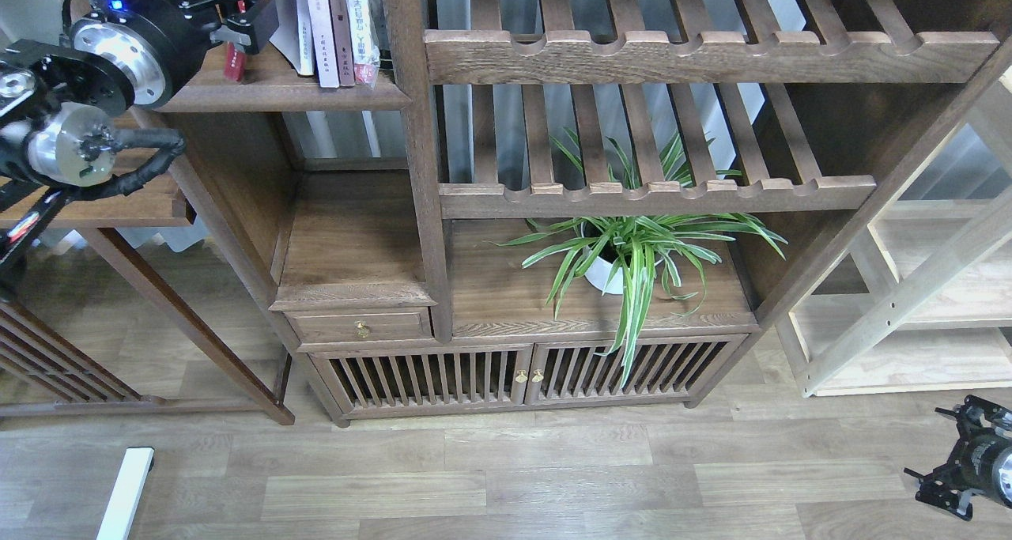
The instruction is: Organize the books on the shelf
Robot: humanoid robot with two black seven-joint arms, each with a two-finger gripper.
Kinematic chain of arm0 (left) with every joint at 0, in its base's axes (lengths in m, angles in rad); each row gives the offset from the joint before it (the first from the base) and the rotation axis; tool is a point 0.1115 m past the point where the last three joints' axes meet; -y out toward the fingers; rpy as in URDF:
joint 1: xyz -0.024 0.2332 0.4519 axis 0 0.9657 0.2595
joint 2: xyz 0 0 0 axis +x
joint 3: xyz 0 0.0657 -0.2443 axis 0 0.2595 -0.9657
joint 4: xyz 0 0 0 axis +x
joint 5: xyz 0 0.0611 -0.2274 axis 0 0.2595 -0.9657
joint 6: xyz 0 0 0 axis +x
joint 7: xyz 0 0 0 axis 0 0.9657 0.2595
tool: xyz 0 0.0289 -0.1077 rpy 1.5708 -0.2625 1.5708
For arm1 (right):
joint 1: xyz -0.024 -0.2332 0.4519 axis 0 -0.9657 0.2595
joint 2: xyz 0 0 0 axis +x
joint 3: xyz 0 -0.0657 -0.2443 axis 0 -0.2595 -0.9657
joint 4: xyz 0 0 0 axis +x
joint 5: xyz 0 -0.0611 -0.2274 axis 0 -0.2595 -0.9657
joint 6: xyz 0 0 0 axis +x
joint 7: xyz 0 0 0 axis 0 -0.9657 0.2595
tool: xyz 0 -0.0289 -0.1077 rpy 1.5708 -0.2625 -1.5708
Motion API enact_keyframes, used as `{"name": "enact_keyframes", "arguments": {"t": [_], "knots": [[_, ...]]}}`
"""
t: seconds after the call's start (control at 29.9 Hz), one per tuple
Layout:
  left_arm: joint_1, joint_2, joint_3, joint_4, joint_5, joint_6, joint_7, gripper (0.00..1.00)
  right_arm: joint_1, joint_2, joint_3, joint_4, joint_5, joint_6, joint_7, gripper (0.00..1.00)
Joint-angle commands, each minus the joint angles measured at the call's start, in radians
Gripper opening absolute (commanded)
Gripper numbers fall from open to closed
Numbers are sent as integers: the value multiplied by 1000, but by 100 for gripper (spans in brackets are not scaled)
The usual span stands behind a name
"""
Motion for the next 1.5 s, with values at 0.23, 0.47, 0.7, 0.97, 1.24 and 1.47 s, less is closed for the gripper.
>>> {"name": "enact_keyframes", "arguments": {"t": [0.23, 0.47, 0.7, 0.97, 1.24, 1.47], "knots": [[1, 6, -17, -20, -78, -62, 60, 78, -1, -5, 0, 2, 0, 0, 0, 100], [1, 65, -27, -70, -179, -89, 128, 78, 0, -5, 0, 2, 0, 0, 0, 100], [39, 180, -22, -195, -248, -106, 165, 79, 0, -7, 0, 2, 0, 2, 0, 100], [167, 274, -17, -256, -279, -212, 169, 79, -1, -5, -2, 2, 0, 2, 0, 100], [412, 299, -11, -353, -273, -253, 162, 79, -15, -5, -2, 2, 0, 2, 0, 100], [601, 272, -10, -351, -224, -256, 132, 79, -24, -2, -2, 2, 0, 0, 0, 100]]}}
